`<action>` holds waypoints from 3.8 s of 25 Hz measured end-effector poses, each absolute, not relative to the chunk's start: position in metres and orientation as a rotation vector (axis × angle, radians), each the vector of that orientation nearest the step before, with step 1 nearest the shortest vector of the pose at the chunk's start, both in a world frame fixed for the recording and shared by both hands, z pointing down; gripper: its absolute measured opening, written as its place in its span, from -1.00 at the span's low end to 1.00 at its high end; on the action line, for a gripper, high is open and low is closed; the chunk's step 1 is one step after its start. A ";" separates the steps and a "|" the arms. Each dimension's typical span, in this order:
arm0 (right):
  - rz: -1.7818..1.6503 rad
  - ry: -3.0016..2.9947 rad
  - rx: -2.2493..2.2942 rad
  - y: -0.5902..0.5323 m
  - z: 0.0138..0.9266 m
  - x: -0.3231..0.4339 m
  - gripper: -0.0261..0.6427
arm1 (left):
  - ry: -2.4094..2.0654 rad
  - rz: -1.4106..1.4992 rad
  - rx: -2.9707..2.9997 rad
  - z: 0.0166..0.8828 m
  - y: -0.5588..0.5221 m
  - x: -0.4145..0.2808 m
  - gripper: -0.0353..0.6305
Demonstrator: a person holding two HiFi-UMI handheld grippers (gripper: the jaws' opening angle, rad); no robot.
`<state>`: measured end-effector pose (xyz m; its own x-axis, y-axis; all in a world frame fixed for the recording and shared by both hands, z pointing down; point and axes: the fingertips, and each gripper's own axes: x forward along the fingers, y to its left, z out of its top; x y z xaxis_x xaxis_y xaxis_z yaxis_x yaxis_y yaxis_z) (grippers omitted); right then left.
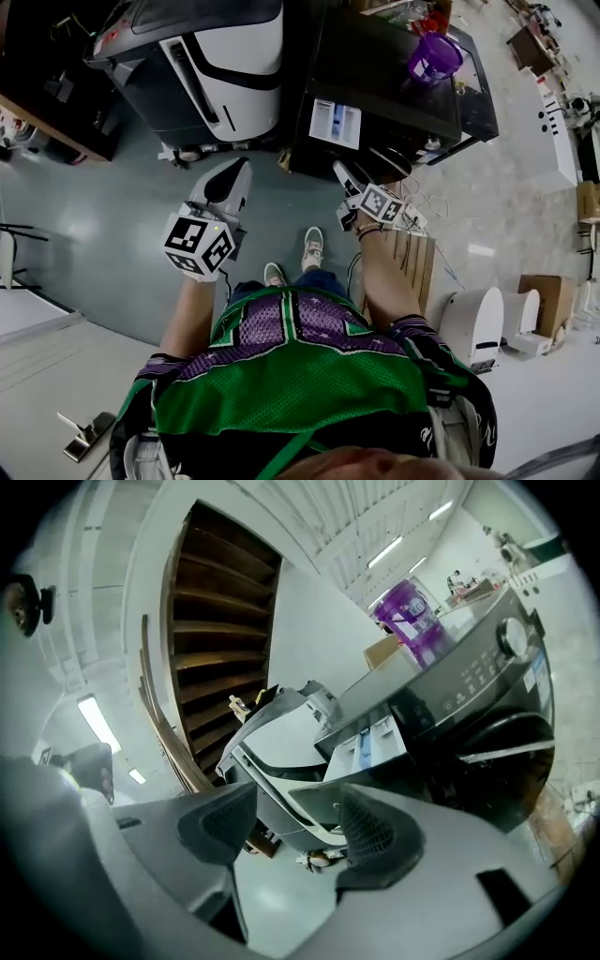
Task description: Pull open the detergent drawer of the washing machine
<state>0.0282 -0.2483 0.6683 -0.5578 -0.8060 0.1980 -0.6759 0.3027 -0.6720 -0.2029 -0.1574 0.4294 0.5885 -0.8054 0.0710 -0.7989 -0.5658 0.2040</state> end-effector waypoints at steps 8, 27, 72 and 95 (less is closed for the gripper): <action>-0.952 2.530 -1.489 -0.254 0.625 0.034 -0.13 | -1.351 -0.109 2.593 0.420 -0.175 -0.211 -0.85; -0.503 2.674 -1.599 -0.246 0.453 0.100 -0.13 | -1.470 -0.172 2.632 0.358 -0.191 -0.135 -0.85; 0.011 2.761 -1.464 -0.166 0.301 0.100 -0.90 | -1.474 -0.186 2.737 0.295 -0.153 -0.077 -0.85; 0.004 2.738 -1.490 -0.173 0.303 0.106 -0.92 | -1.521 -0.180 2.728 0.304 -0.155 -0.081 -0.85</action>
<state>0.1062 -0.1726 0.3035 -0.5430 -0.8394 -0.0227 -0.8395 0.5433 -0.0094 -0.0809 -0.1548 0.3040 0.5206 -0.8487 -0.0938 -0.8472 -0.5271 0.0673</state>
